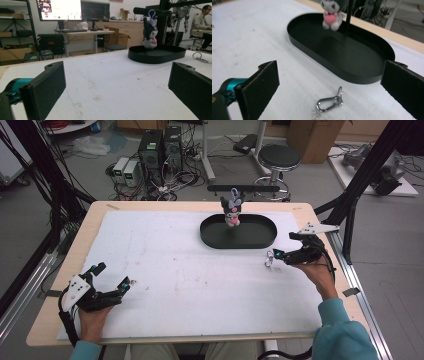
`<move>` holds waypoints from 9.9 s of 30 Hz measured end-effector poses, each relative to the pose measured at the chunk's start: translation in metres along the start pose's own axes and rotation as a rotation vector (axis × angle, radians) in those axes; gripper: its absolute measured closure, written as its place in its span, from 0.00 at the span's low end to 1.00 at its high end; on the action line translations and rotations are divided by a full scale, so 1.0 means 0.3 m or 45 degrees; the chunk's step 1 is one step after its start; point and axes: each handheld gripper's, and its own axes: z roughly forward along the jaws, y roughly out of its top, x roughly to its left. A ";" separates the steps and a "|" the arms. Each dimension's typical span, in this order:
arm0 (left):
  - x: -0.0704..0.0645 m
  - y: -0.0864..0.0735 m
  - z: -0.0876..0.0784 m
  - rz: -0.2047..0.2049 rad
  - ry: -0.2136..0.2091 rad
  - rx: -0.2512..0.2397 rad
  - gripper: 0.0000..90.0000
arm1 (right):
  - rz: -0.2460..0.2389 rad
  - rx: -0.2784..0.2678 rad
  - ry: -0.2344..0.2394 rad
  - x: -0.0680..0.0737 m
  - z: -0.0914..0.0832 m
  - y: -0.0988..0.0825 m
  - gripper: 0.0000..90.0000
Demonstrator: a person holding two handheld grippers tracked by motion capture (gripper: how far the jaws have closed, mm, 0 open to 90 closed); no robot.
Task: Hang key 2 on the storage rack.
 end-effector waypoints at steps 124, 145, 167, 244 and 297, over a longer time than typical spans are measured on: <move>-0.002 0.000 0.000 0.004 0.001 0.004 0.02 | 0.221 0.294 0.091 -0.118 0.156 0.072 0.99; -0.001 0.000 -0.001 0.002 -0.001 0.002 0.02 | 0.161 0.104 0.069 -0.109 0.108 0.279 0.99; 0.000 0.000 -0.001 -0.001 -0.001 -0.003 0.02 | 0.119 0.045 0.066 -0.123 0.168 0.470 0.99; 0.002 0.000 -0.002 -0.006 -0.005 -0.002 0.02 | 0.131 0.100 -0.022 -0.189 0.290 0.474 0.99; 0.001 0.000 0.001 -0.003 -0.006 0.002 0.02 | 0.004 -0.240 0.102 0.060 -0.012 0.276 0.01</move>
